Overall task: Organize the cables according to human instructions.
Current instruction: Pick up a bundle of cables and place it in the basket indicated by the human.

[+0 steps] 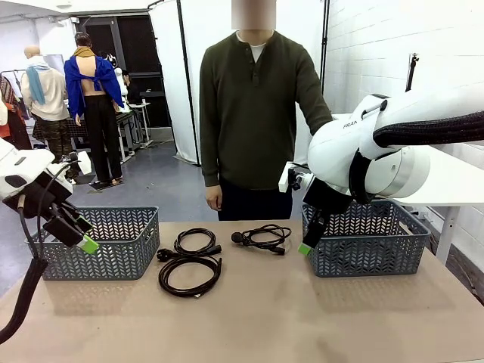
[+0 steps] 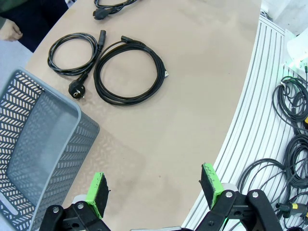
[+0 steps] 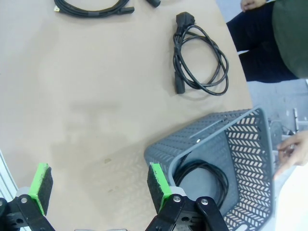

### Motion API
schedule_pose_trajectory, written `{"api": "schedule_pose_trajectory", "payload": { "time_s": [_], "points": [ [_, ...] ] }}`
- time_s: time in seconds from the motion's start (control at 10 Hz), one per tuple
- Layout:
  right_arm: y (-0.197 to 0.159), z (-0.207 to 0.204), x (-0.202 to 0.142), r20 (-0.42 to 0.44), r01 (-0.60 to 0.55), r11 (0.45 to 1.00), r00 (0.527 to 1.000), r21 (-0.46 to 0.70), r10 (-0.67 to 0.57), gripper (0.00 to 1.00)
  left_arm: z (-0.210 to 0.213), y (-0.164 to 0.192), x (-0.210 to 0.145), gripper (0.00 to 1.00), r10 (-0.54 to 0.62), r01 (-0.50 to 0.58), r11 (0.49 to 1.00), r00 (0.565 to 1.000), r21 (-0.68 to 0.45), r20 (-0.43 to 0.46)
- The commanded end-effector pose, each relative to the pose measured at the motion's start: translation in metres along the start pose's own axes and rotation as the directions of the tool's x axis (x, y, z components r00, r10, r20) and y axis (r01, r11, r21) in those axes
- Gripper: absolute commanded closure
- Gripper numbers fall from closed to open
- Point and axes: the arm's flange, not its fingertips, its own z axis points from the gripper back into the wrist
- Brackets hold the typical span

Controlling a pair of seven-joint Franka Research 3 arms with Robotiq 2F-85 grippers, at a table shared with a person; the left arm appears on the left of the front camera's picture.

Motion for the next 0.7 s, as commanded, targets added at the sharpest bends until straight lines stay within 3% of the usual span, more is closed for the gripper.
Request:
{"api": "schedule_pose_trajectory", "payload": {
  "time_s": [0.0,0.6],
  "points": [
    [-0.003,-0.001,0.006,-0.012,-0.022,1.0,1.0,0.018,0.023,0.0,0.0,0.001,-0.001,0.0,0.0,0.0,1.0,1.0,-0.019,0.012],
    [-0.04,-0.028,0.075,-0.13,-0.185,0.978,0.972,0.096,0.196,0.0,0.0,0.001,-0.001,0.0,0.0,0.0,1.0,1.0,-0.019,0.012]
  ]
}}
